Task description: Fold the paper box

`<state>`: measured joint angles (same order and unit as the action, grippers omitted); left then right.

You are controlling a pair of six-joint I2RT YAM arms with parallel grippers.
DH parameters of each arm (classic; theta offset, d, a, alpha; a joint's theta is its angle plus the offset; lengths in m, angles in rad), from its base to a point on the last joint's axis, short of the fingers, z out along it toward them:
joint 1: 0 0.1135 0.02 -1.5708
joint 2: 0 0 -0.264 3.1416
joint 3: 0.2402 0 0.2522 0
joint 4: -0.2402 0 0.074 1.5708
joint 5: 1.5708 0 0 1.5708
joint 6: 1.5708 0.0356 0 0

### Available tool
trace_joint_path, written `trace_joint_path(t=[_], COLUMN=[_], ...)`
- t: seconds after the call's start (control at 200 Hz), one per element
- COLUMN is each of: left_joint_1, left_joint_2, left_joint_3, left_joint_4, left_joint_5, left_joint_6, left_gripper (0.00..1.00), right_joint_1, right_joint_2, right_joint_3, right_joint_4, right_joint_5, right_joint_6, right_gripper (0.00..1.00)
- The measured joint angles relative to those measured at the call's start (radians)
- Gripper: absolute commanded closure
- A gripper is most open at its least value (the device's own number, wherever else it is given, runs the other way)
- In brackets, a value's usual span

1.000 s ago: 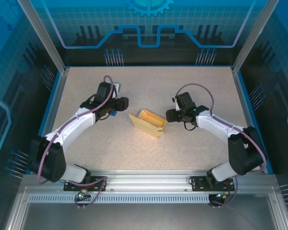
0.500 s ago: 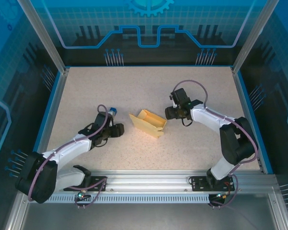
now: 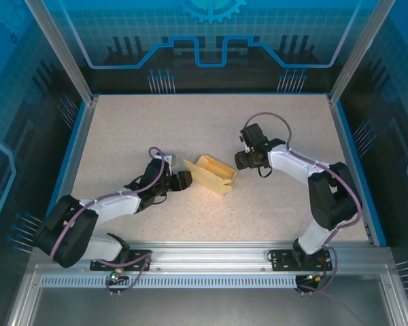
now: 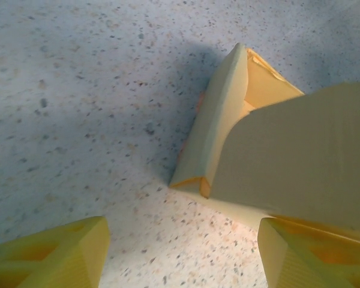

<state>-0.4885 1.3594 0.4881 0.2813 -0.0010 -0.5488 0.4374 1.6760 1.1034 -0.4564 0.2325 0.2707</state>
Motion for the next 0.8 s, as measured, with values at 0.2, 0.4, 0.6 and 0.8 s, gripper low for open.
trace_joint_path(t=[0.2,0.4,0.6,0.8], left_joint_1=[-0.001,-0.001,-0.001,0.008], left_joint_2=[0.134,0.299,0.421,0.412], left_joint_3=[0.120,0.270,0.436,0.482], left_joint_4=[0.044,0.083,0.072,0.051], left_joint_5=[0.005,0.022,0.051,0.051], left_joint_6=[0.000,0.001,0.026,0.070], left_gripper=[0.32,0.33,0.32,0.32], right_joint_1=[-0.026,-0.059,-0.077,-0.078], right_joint_2=[-0.016,-0.050,-0.112,-0.212], right_joint_3=[-0.010,-0.052,-0.145,-0.227], right_joint_4=[-0.007,-0.016,-0.018,-0.021], right_joint_5=[0.005,0.010,-0.025,-0.092], right_joint_6=[-0.003,-0.002,0.013,0.035], right_gripper=[0.35,0.35,0.35,0.35])
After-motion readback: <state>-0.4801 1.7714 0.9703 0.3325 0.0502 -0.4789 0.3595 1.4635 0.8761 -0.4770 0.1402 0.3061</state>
